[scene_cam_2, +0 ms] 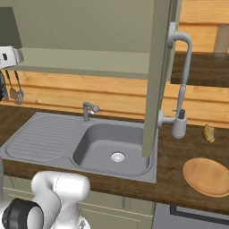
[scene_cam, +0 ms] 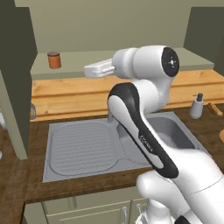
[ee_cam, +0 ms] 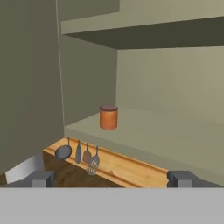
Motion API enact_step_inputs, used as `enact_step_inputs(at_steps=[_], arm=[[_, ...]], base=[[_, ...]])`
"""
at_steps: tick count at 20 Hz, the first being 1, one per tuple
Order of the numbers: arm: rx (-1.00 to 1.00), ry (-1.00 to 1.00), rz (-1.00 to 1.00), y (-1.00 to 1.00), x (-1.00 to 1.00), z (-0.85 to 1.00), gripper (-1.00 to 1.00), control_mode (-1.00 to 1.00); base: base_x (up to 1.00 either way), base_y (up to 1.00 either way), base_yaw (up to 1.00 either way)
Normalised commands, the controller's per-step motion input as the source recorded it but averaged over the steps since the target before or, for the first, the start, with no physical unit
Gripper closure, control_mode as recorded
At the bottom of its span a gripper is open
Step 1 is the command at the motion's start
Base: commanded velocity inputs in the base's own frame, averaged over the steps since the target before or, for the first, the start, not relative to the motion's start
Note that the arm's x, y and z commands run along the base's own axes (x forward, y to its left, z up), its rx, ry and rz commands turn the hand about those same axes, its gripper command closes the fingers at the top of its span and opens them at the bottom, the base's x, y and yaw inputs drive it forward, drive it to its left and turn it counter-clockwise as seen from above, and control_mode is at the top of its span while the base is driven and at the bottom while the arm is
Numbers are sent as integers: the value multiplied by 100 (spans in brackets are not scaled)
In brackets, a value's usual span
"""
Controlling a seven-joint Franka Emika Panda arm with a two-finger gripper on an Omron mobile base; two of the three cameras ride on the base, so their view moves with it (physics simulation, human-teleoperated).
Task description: From the different types of pastries on the counter, select a croissant and place it on the cutting board. Then retrieve a jar of jam from the cabinet and place it alongside the croissant on the cutting board.
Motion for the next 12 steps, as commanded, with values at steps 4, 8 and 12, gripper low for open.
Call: enact_step_inputs(at_steps=[4, 8, 12], arm=[[0, 0, -4, 36, 21, 0, -100, -100], [0, 2, -2, 13, 25, 0, -100, -100], [0, 4, 0, 0, 34, 0, -100, -100]], base=[[0, 0, 0], [0, 0, 0], [0, 0, 0]])
